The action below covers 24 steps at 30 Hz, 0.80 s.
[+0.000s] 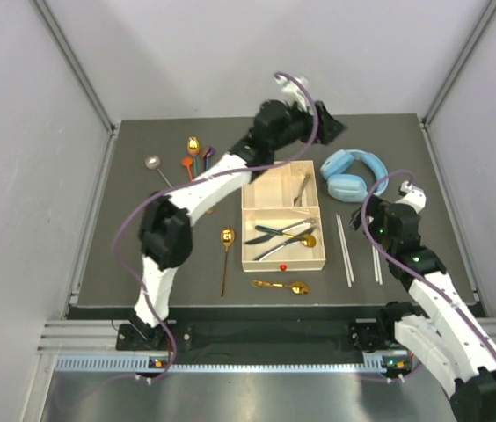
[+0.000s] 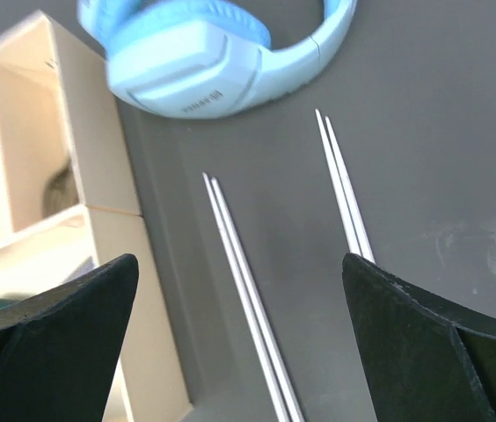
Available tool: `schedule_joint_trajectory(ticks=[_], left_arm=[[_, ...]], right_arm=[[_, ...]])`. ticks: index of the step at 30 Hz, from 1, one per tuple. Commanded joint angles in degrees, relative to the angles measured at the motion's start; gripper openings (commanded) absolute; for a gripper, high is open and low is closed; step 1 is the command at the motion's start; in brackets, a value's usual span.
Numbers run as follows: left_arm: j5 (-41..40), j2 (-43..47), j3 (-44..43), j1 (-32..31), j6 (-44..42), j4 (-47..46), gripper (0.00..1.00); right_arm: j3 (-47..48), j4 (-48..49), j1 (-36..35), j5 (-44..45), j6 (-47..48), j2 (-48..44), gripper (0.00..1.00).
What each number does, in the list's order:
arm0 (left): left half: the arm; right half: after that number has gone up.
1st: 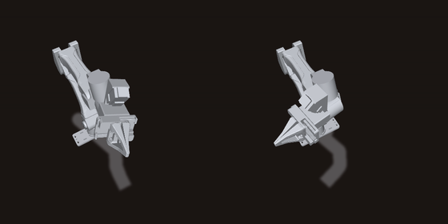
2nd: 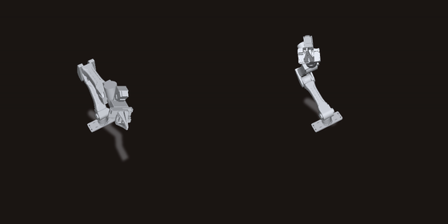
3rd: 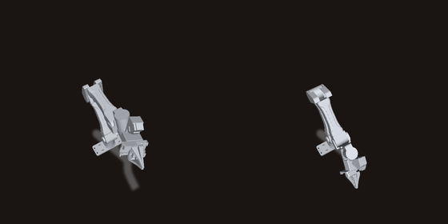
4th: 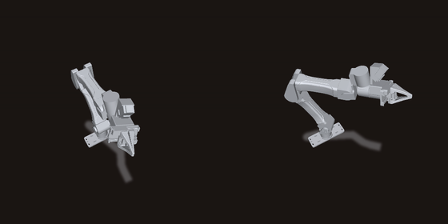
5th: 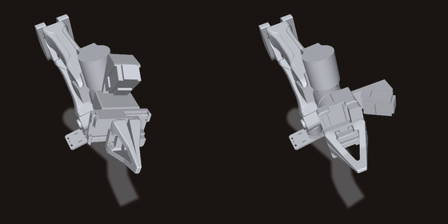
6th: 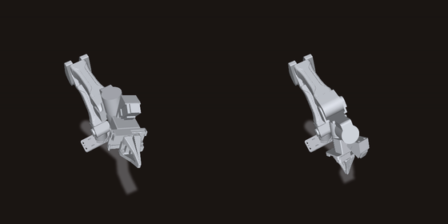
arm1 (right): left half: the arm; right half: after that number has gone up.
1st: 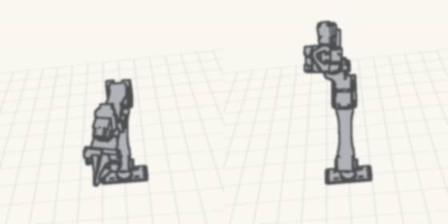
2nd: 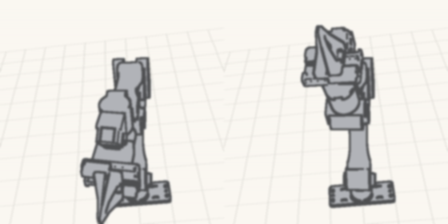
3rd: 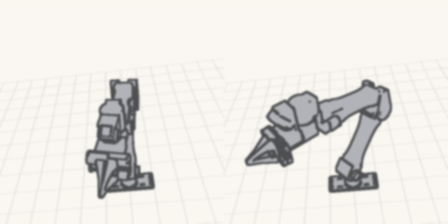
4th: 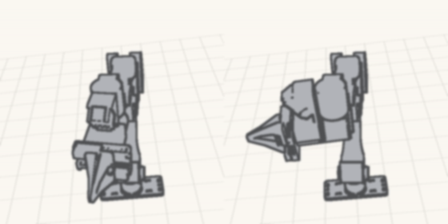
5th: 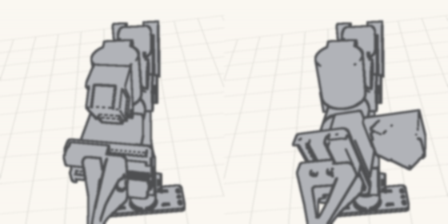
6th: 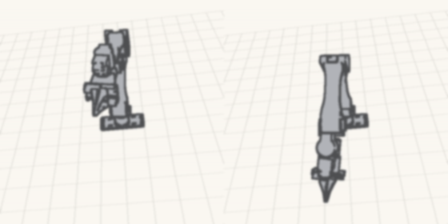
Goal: Sort the eating utensils into containers
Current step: Place the distractor at the center of the board.
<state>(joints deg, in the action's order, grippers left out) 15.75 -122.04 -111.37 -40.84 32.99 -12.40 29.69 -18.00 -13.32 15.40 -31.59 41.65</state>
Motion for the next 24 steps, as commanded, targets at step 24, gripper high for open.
schedule_joint_trajectory(ticks=[24], left_arm=[[-32.3,56.5,45.9,21.2,-4.2,43.7,0.82]], right_arm=[[17.4,11.6,1.0,-3.3,9.4,35.3,0.92]])
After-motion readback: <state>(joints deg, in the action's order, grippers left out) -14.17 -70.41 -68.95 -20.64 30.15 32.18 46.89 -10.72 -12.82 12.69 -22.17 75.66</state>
